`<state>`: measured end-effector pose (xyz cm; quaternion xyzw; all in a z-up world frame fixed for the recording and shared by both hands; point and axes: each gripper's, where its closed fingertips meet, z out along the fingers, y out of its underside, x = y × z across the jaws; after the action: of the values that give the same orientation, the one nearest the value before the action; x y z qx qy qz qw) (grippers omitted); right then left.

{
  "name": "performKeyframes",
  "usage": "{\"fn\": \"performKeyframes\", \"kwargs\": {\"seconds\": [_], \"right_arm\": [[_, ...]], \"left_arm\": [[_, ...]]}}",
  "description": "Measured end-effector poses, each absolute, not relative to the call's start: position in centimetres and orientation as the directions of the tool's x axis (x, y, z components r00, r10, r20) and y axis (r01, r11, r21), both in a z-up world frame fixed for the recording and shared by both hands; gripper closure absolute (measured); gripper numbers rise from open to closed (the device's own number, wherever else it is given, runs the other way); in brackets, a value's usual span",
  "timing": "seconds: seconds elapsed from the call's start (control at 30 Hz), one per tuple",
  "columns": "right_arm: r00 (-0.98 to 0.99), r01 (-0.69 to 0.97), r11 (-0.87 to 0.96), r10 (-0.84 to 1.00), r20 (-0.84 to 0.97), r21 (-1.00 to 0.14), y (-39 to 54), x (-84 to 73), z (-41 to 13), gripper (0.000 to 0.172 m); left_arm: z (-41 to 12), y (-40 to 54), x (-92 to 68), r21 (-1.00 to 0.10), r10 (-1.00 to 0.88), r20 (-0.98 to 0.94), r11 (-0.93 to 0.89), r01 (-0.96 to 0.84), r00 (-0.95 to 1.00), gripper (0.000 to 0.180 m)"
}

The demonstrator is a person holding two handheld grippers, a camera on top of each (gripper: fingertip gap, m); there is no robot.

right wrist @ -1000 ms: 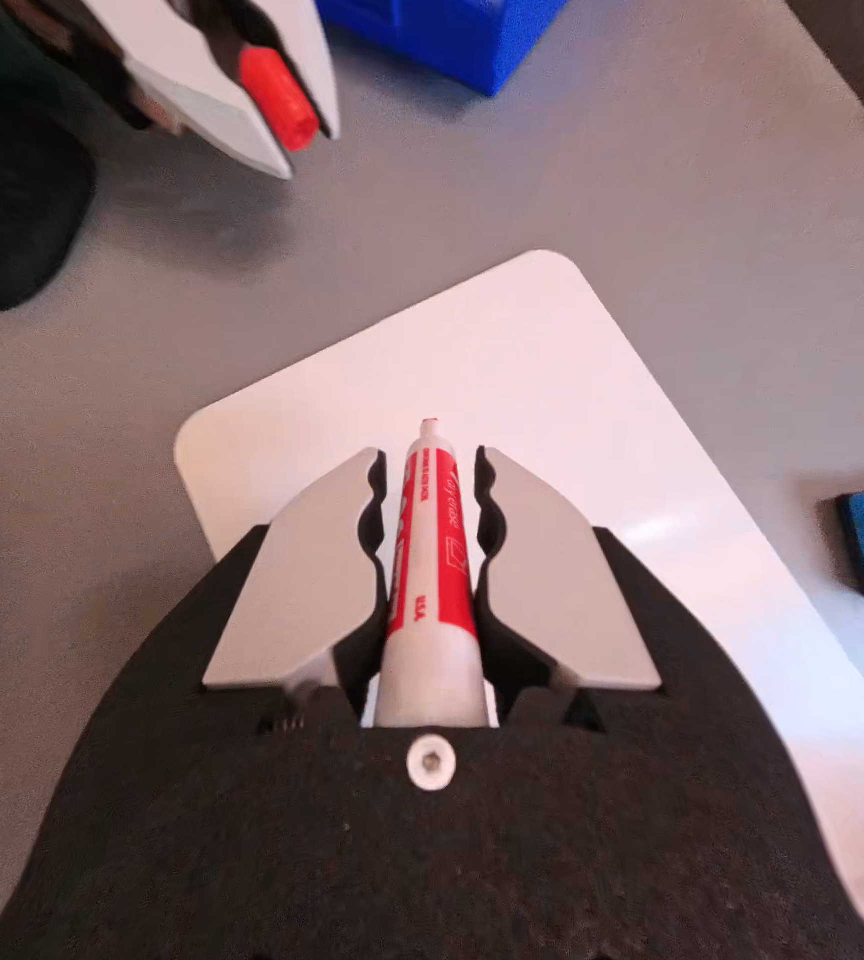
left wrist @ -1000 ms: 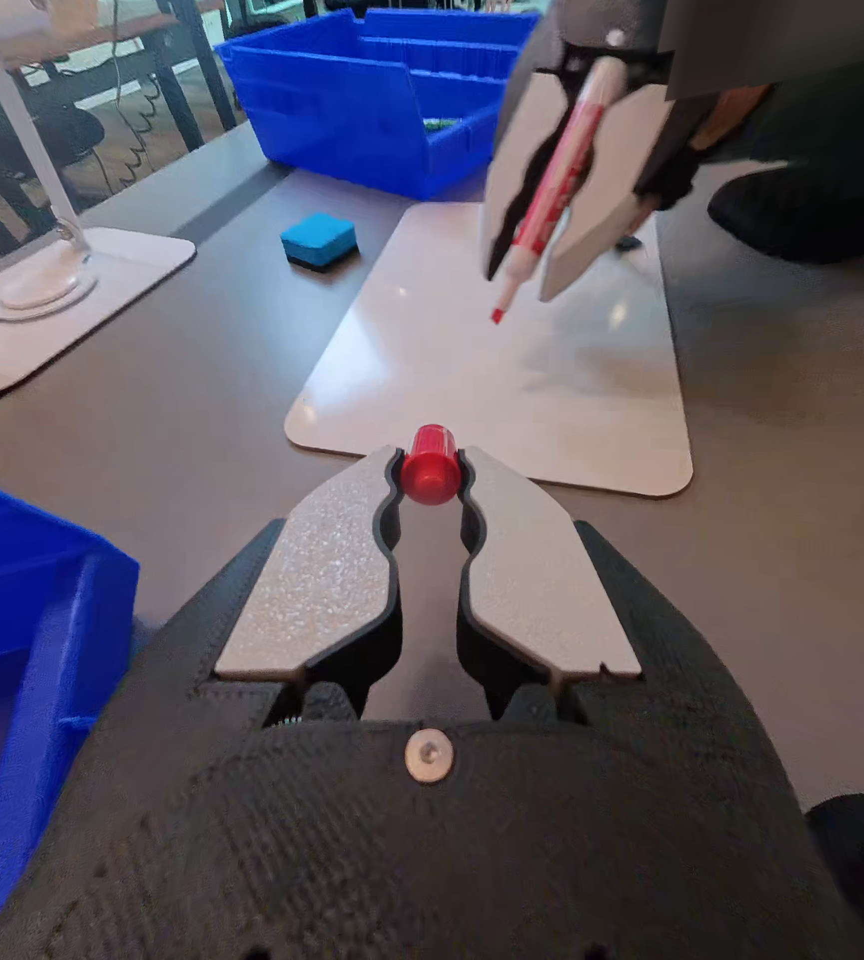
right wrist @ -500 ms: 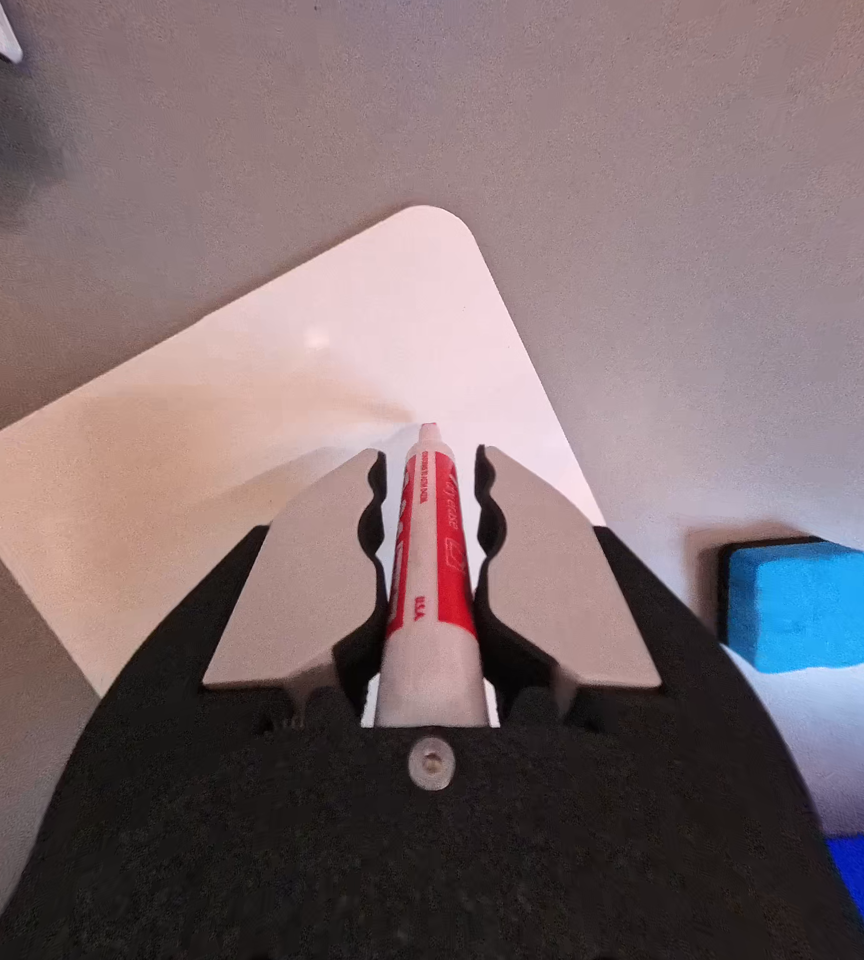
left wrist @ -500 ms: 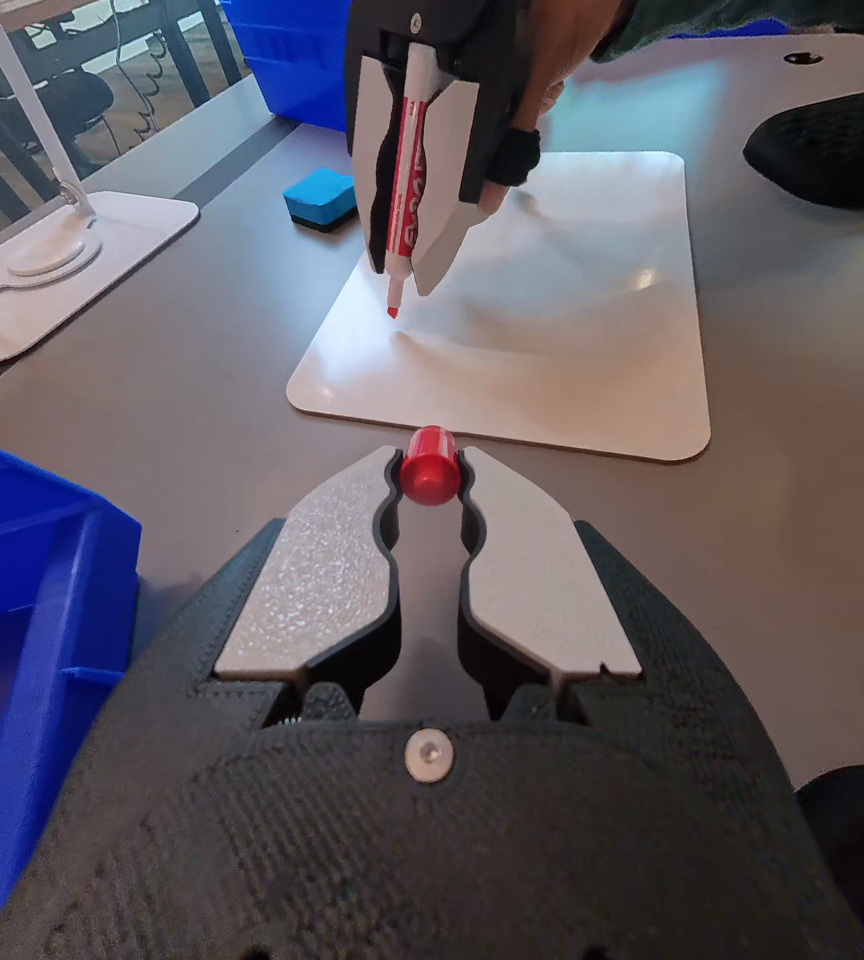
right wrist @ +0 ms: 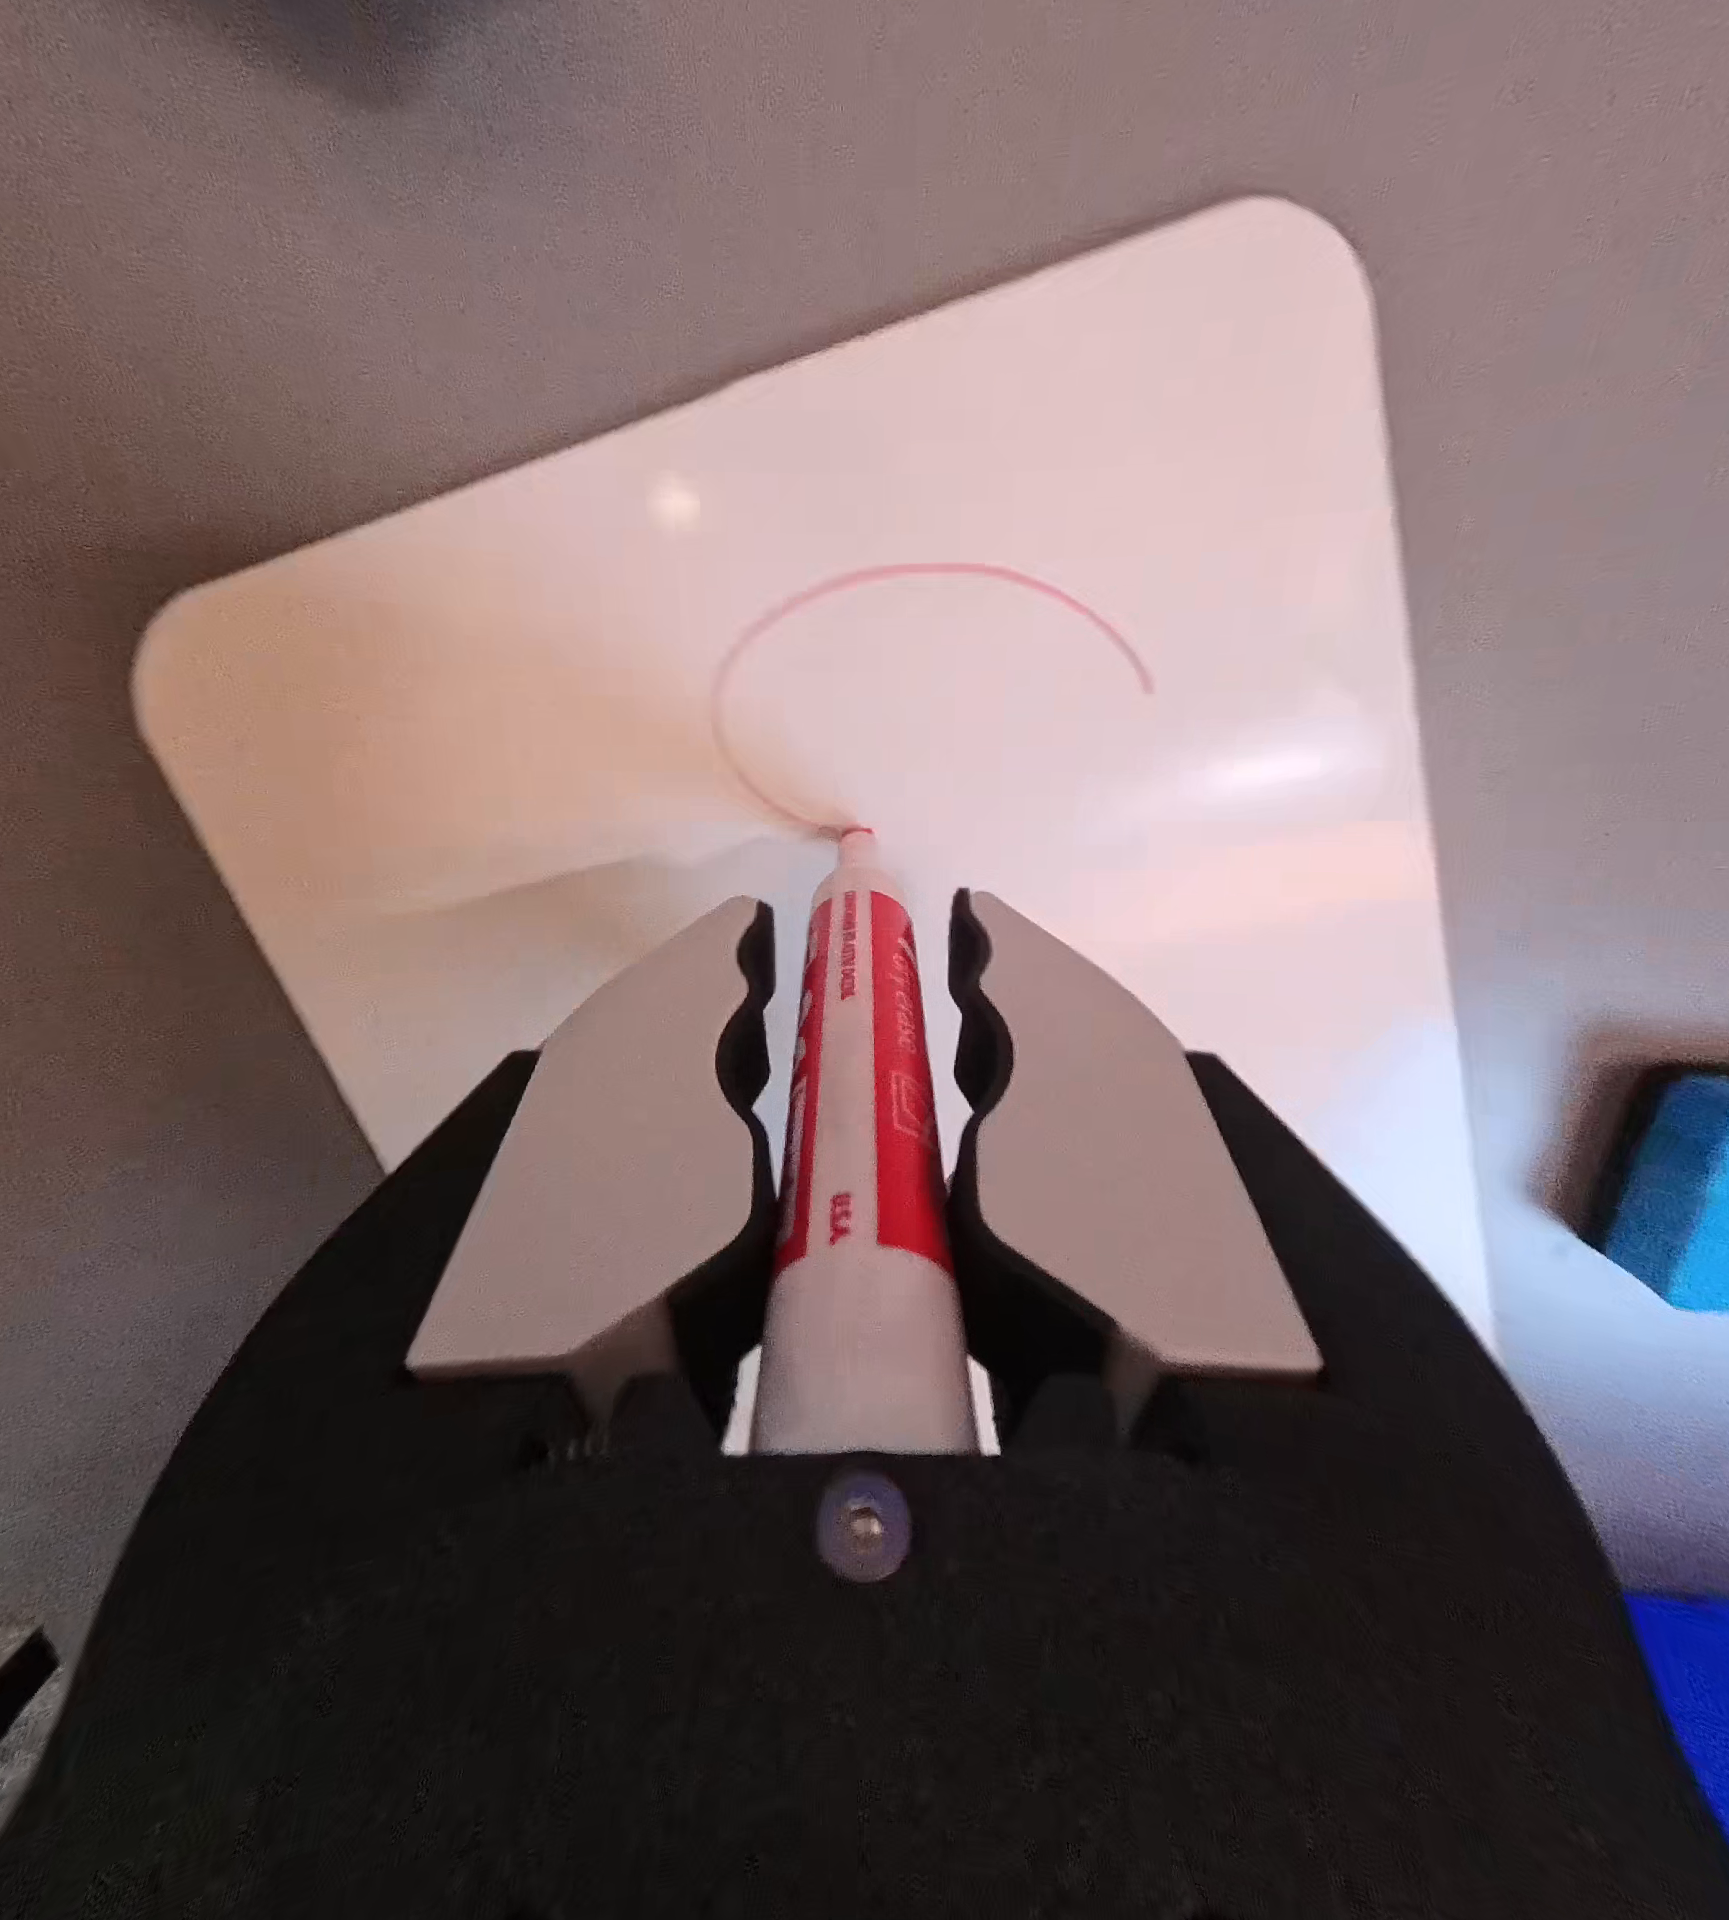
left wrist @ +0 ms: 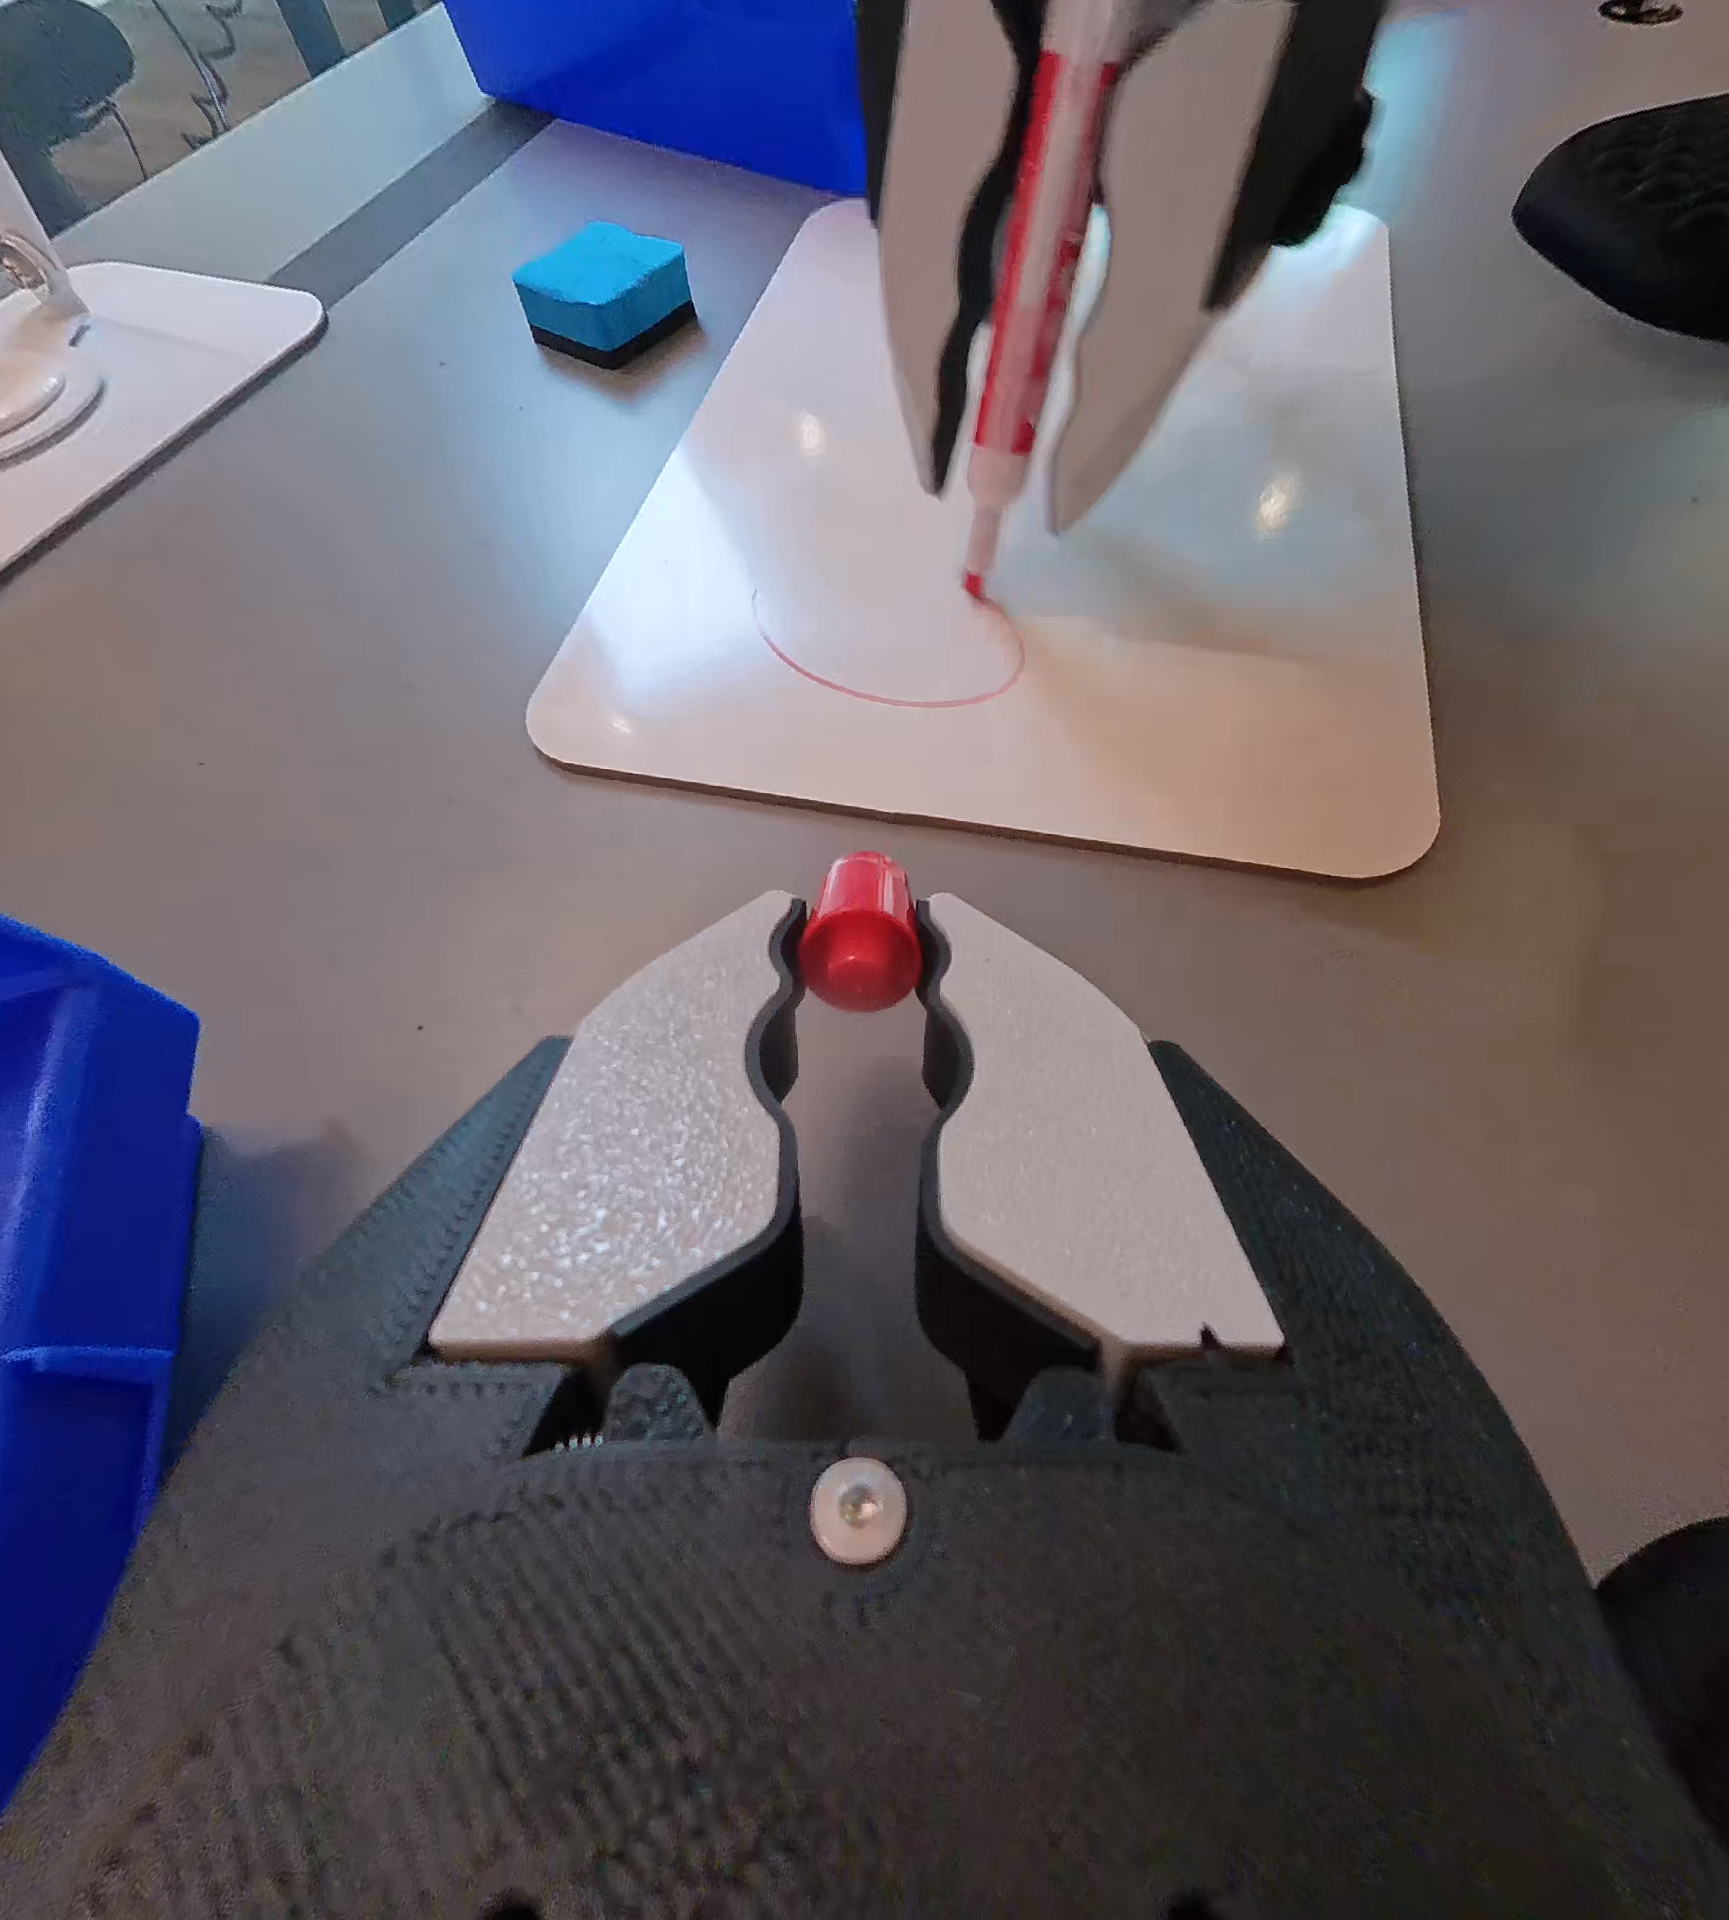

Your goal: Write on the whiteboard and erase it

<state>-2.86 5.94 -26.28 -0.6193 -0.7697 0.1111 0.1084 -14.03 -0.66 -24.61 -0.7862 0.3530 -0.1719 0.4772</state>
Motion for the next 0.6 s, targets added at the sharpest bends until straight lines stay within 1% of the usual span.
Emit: {"fn": "performKeyframes", "kwargs": {"seconds": [0.1, 0.17, 0.23, 0.4, 0.6], "right_arm": [[-0.151, 0.928, 0.169, 0.985, 0.080, -0.331, 10.1, -4.6, -26.3, 0.137], [-0.150, 0.914, 0.156, 0.988, 0.045, -0.373, 10.5, -6.6, -26.4, 0.137], [-0.151, 0.908, 0.146, 0.988, 0.019, -0.392, 10.1, -7.2, -26.2, 0.137], [-0.052, 0.911, 0.056, 0.998, 0.022, -0.408, 12.1, -5.2, -25.4, 0.137], [-0.055, 0.918, 0.060, 0.998, 0.024, -0.393, 11.6, -4.9, -26.4, 0.137]], "left_arm": [[-25.0, -0.9, -13.7, -0.865, -0.727, -0.067, -0.299, -0.403, 0.683, 0.161], [-25.1, -1.0, -13.7, -0.861, -0.729, -0.084, -0.290, -0.418, 0.679, 0.161], [-25.3, -1.1, -13.6, -0.859, -0.733, -0.081, -0.292, -0.420, 0.675, 0.161], [-25.4, -1.2, -13.5, -0.860, -0.740, -0.055, -0.306, -0.408, 0.670, 0.161], [-25.6, -1.3, -13.4, -0.854, -0.740, -0.067, -0.304, -0.423, 0.669, 0.161]]}}
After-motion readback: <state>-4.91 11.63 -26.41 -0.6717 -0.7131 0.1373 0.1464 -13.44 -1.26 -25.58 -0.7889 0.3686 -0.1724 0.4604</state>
